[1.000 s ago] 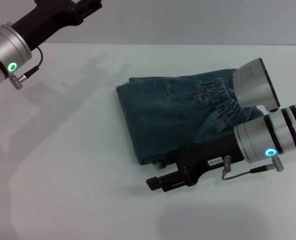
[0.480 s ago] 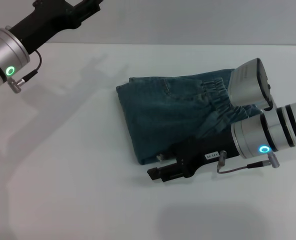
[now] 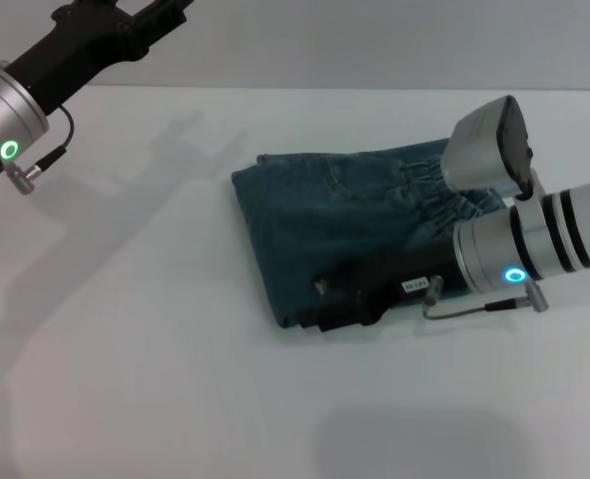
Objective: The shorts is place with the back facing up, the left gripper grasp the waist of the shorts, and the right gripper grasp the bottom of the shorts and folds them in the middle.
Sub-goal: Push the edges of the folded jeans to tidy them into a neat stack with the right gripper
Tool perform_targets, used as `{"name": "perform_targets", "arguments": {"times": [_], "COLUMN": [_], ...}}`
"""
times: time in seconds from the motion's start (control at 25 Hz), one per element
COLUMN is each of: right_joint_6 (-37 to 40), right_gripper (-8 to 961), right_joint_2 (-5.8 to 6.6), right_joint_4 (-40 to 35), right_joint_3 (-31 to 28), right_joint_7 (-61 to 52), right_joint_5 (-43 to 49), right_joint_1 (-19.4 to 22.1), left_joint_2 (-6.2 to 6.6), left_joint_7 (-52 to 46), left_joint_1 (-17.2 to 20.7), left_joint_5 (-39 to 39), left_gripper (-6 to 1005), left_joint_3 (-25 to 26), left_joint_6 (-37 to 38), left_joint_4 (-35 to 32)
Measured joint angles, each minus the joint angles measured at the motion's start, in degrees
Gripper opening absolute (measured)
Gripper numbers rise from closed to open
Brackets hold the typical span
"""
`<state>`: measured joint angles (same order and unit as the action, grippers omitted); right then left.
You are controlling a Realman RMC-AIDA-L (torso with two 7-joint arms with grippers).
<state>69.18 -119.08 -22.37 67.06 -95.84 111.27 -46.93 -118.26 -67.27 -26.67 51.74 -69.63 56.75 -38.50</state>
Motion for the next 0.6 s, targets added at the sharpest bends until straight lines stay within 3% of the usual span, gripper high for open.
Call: {"name": "perform_targets", "arguments": {"times": [0.6], "right_joint_6": [-6.0], "right_gripper": [637], "right_joint_2": [-0.08], "right_joint_4": [0.1], "right_joint_3": [2.5], "right_joint_7": [-1.6], "right_joint_5": [-0.2], "right_joint_1": [-2.9], "left_joint_2": [0.05], "left_joint_7": [0.3], "left_joint_1": [0.3], "left_joint_5": [-0.1], "left_gripper": [840], "left_joint_3": [0.0], "left_joint_6": [0.7], "left_joint_4": [0.0]}}
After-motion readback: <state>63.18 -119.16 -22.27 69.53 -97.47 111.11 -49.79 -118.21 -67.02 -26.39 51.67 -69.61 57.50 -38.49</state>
